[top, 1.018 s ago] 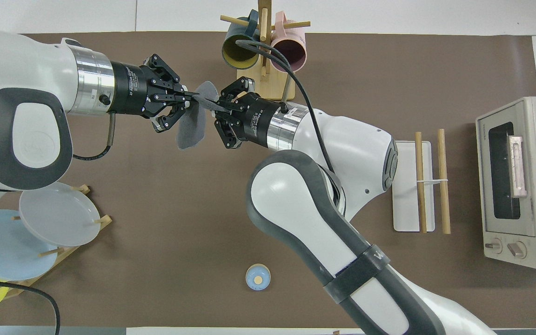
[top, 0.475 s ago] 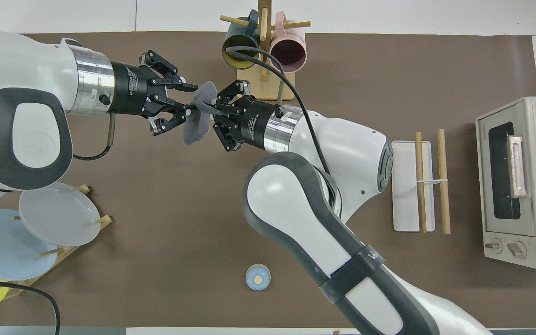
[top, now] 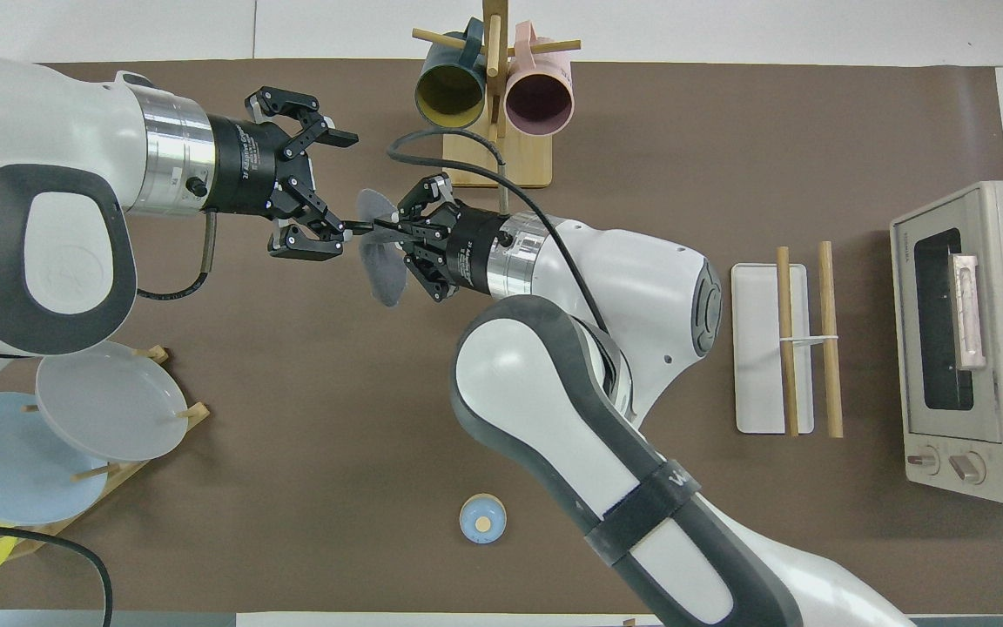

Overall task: Fold towel and hang on rack
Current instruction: 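Grasp the towel with the right gripper while the left gripper releases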

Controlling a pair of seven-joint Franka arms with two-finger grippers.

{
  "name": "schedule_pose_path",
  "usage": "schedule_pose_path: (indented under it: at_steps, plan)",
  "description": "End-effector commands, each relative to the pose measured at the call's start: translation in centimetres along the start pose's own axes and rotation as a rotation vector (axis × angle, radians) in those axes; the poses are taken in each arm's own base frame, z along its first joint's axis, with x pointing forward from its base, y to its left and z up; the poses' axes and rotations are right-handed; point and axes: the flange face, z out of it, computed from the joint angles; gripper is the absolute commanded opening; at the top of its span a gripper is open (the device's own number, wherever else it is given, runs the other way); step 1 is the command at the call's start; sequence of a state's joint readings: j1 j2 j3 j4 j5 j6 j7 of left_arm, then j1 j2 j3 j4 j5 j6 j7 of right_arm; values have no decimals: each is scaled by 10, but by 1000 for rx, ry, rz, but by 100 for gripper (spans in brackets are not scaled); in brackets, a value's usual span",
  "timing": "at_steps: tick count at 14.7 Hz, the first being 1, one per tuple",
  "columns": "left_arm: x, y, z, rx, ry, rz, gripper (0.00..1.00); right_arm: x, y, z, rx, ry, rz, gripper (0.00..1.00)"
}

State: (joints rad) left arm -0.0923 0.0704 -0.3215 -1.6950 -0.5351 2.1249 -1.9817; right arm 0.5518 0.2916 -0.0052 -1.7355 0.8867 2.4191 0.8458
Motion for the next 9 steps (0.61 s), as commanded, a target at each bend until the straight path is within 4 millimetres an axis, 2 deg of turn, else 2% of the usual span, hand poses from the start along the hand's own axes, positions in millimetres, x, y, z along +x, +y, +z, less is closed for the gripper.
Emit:
schedule_pose_path:
  at_steps: [1,3,5,6,9]
  plan:
    - [34,-2,-6,-7,43,61,100,13,12,-31,-132,19,-165,0]
    - [41,-2,-9,17,57,169,100,35,23,-53,-229,10,-297,0]
    - [57,4,-15,46,79,285,100,52,34,-71,-305,-16,-391,0]
    - [67,7,-19,65,113,381,100,63,43,-78,-361,-27,-418,0]
    - [100,23,-40,98,181,608,100,78,72,-99,-502,-9,-539,0]
